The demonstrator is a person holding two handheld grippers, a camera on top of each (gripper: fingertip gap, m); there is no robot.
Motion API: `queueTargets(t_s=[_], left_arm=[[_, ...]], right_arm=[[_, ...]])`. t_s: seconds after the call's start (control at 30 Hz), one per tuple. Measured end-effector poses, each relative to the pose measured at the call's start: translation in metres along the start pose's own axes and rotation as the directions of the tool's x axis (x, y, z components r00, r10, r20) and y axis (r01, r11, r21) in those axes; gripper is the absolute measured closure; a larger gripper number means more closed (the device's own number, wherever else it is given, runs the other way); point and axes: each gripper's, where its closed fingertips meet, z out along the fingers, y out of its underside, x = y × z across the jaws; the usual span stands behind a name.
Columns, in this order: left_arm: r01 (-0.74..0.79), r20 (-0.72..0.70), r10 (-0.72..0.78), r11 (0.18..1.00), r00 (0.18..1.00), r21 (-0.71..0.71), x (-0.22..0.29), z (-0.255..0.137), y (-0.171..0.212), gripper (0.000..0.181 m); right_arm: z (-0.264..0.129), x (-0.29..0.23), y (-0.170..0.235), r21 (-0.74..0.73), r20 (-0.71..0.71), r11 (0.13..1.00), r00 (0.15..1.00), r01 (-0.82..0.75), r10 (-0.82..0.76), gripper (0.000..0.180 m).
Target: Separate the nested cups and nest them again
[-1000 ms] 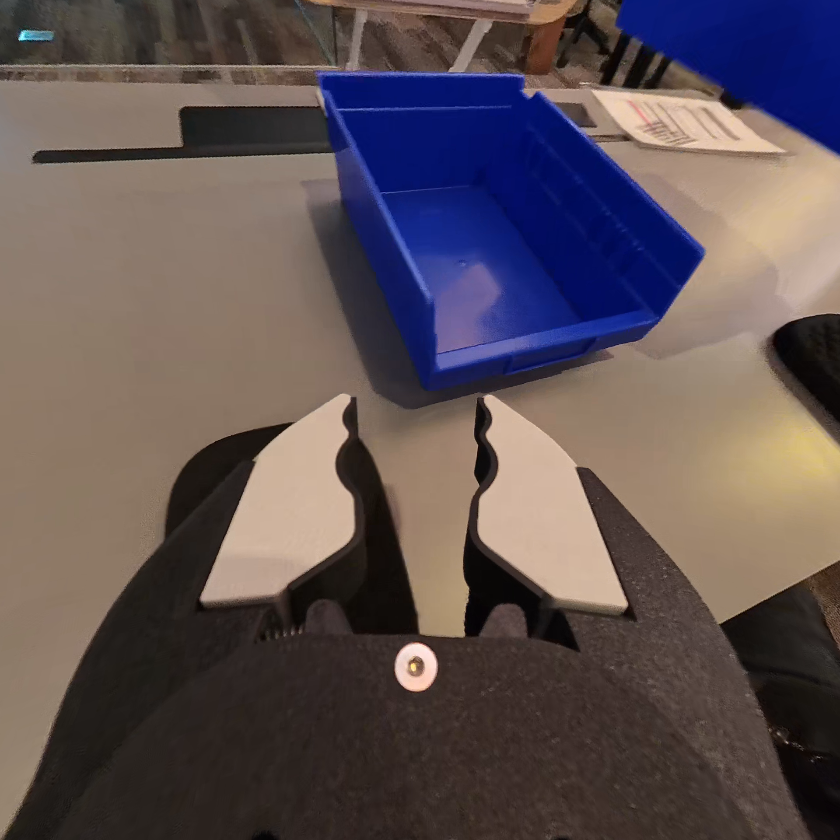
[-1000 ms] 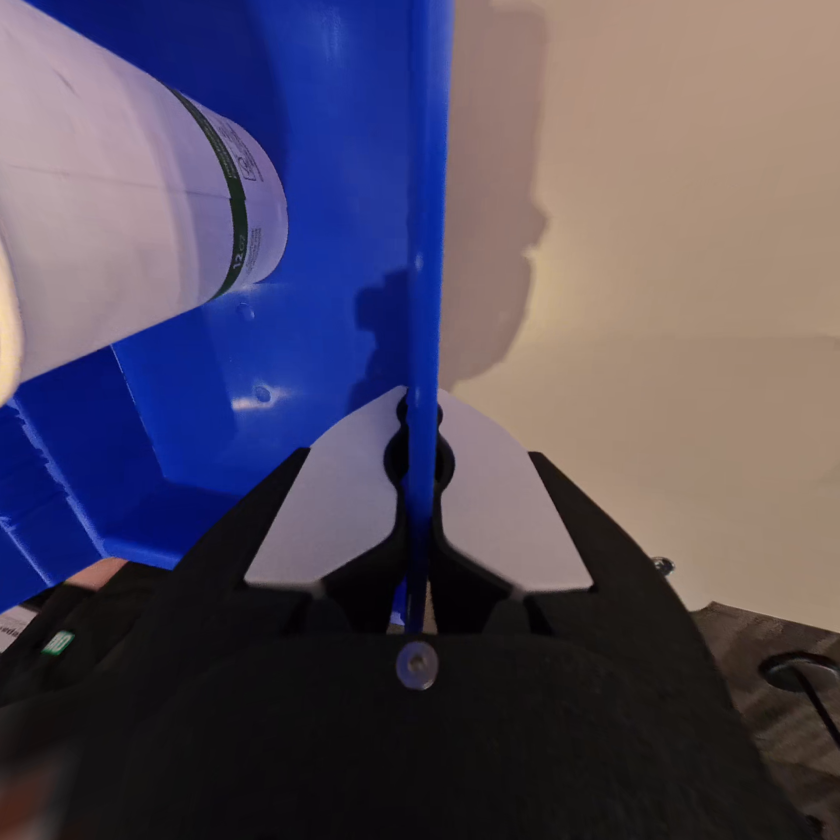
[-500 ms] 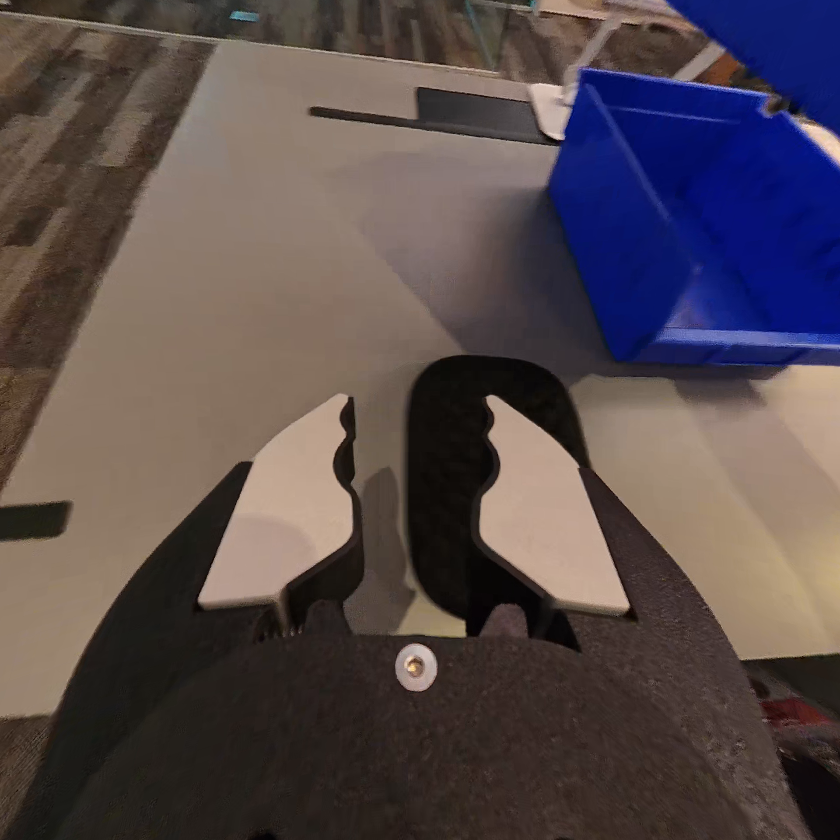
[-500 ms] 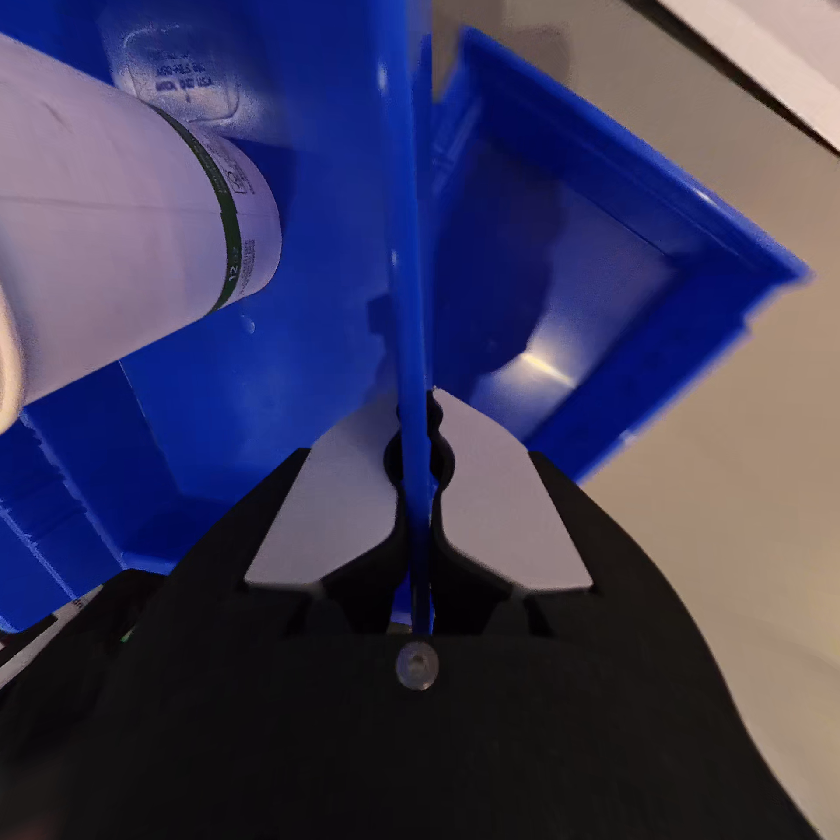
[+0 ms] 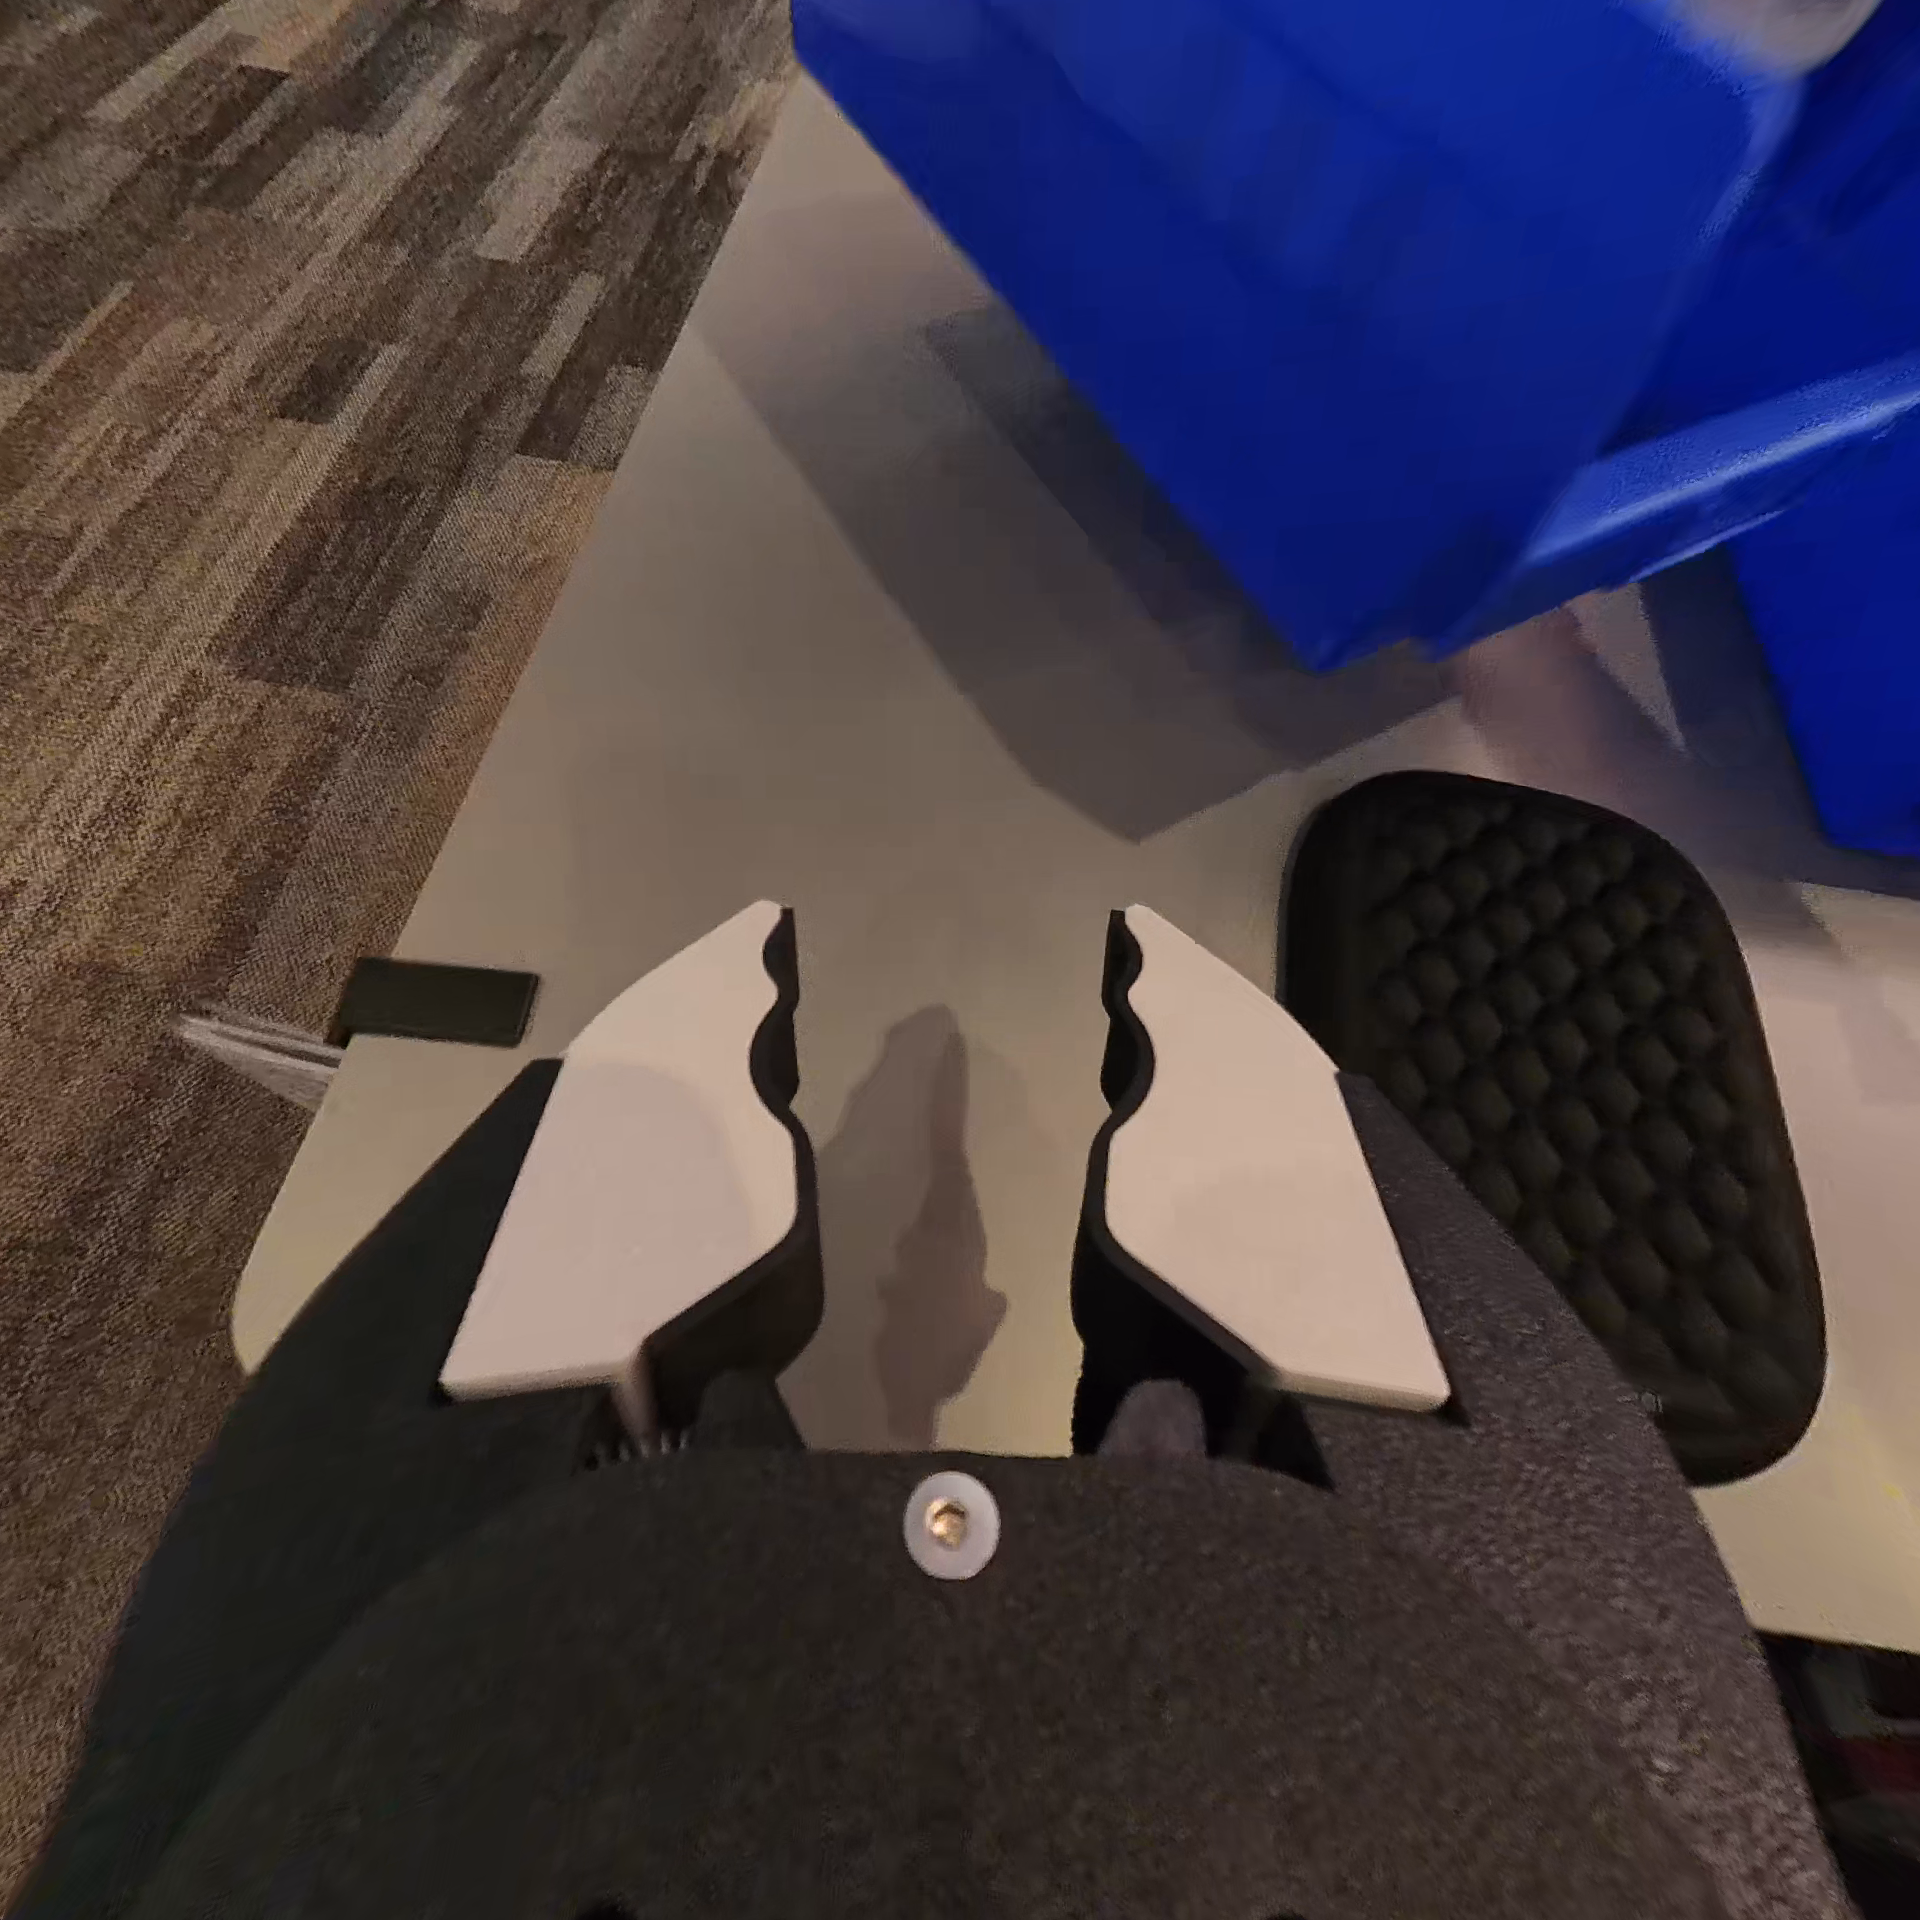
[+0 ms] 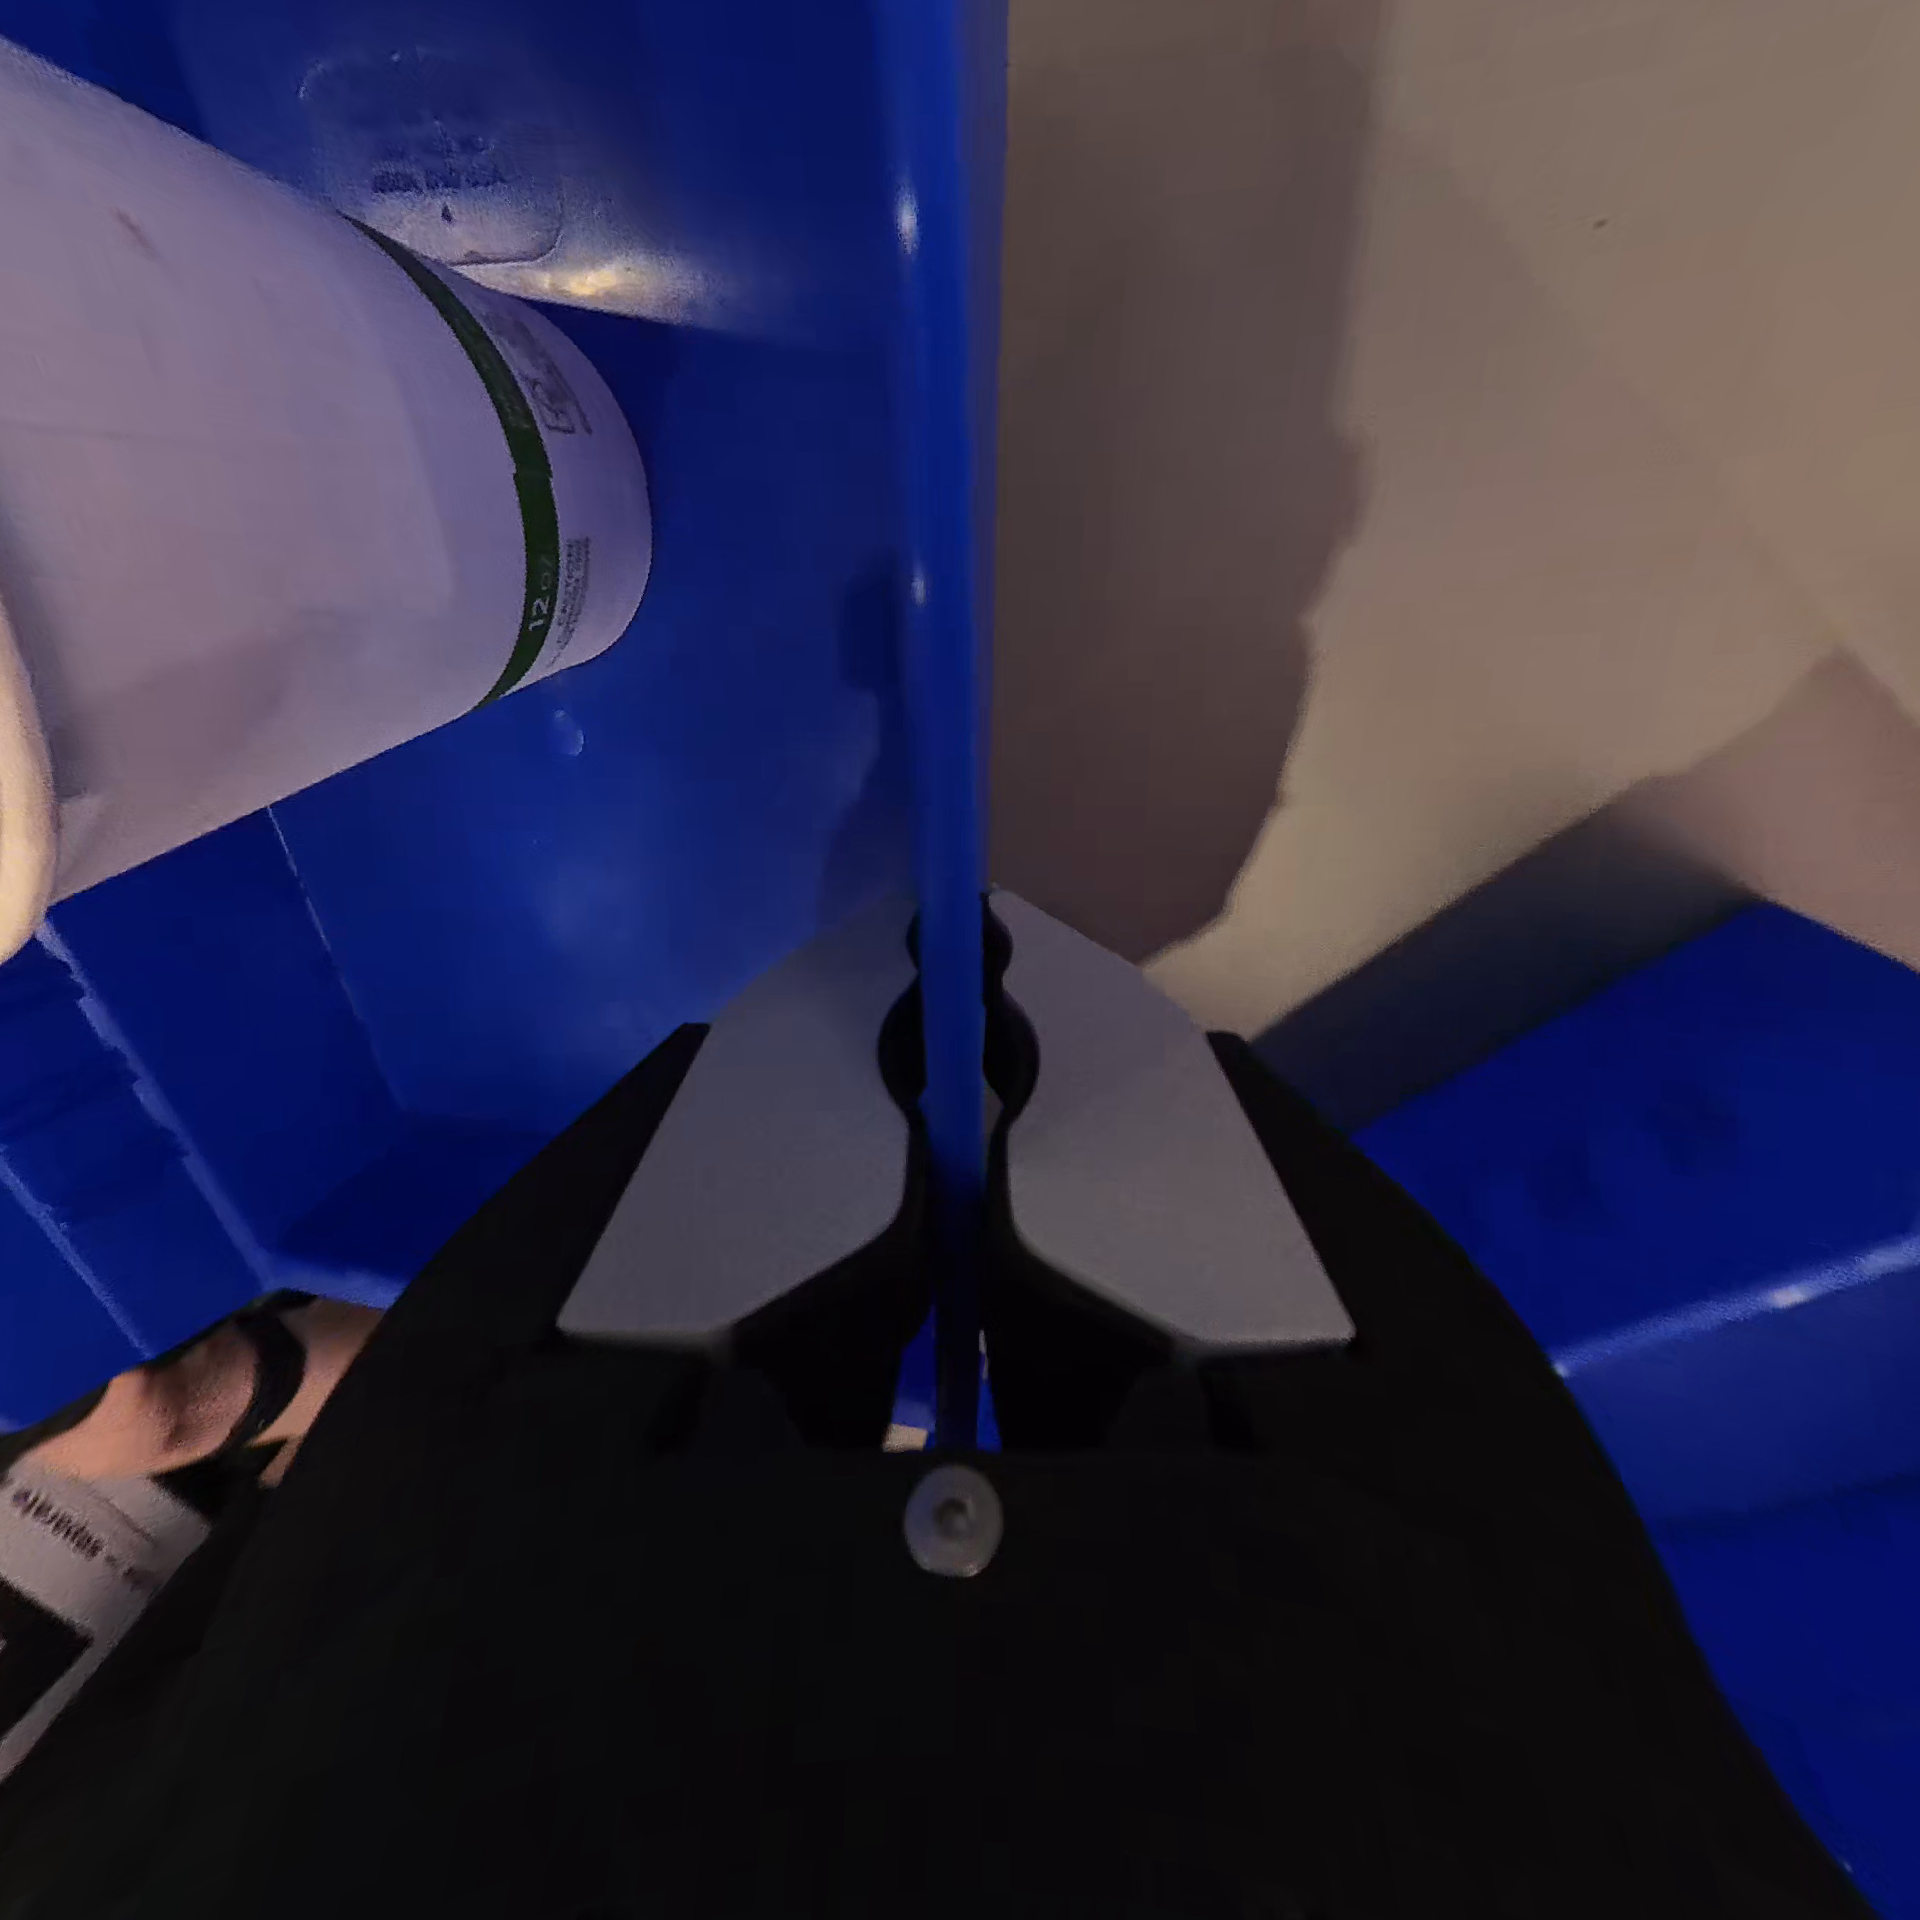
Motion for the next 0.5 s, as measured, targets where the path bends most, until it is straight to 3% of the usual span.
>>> queueTargets(t_s=[0.37, 0.5], left_arm=[[-0.025, -0.064, 0.026, 1.0, 0.998, 0.005, 0.034, 0.038, -0.014, 0.116], [-0.003, -0.083, 0.006, 0.999, 0.997, 0.037, 0.049, 0.051, -0.03, 0.112]], right_arm=[[0.052, 0.026, 0.0, 0.002, -0.092, 0.997, 0.993, -0.079, 0.079, 0.175], [0.048, 0.023, 0.0, 0.032, -0.097, 0.999, 0.995, 0.016, -0.013, 0.17]])
